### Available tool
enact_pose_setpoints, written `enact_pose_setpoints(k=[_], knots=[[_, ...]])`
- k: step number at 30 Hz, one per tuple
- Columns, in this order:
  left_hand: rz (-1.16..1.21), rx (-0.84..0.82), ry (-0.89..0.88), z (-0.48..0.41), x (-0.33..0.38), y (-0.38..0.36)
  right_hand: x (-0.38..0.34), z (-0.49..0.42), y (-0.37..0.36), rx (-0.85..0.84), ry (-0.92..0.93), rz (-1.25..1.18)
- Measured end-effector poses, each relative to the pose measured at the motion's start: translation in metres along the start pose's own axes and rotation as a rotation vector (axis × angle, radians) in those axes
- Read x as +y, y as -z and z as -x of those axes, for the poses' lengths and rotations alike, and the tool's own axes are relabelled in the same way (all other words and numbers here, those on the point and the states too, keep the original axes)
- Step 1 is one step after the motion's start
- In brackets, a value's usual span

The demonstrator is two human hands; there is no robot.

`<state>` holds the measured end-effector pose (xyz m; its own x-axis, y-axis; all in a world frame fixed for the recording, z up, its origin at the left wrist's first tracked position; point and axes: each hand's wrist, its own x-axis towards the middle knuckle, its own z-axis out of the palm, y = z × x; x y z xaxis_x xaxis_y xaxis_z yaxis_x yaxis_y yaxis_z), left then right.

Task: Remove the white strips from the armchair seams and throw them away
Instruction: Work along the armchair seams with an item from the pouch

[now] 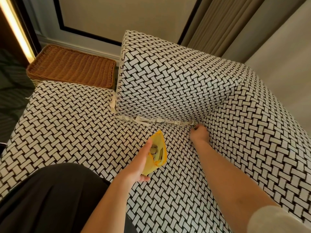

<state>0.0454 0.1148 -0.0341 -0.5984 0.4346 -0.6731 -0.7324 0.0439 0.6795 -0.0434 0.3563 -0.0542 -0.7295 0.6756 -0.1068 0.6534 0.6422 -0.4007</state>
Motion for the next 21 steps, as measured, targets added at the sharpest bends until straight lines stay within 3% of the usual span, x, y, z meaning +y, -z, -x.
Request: enact_pose_setpoints(k=[9,13,17,21], knots=[[0.007,0.021,-0.003,0.002,0.002,-0.002,-0.007,-0.014,0.008,-0.23,-0.041,0.129],[0.024,0.035,0.001,0.002,0.003,-0.004,-0.009,-0.019,0.012,-0.294,-0.099,0.024],[-0.016,0.013,-0.008,0.005,0.003,-0.005,0.0,-0.008,0.003,-0.103,-0.097,-0.112],[-0.025,0.045,-0.035,0.006,0.003,-0.007,0.01,0.026,-0.011,0.174,0.082,-0.105]])
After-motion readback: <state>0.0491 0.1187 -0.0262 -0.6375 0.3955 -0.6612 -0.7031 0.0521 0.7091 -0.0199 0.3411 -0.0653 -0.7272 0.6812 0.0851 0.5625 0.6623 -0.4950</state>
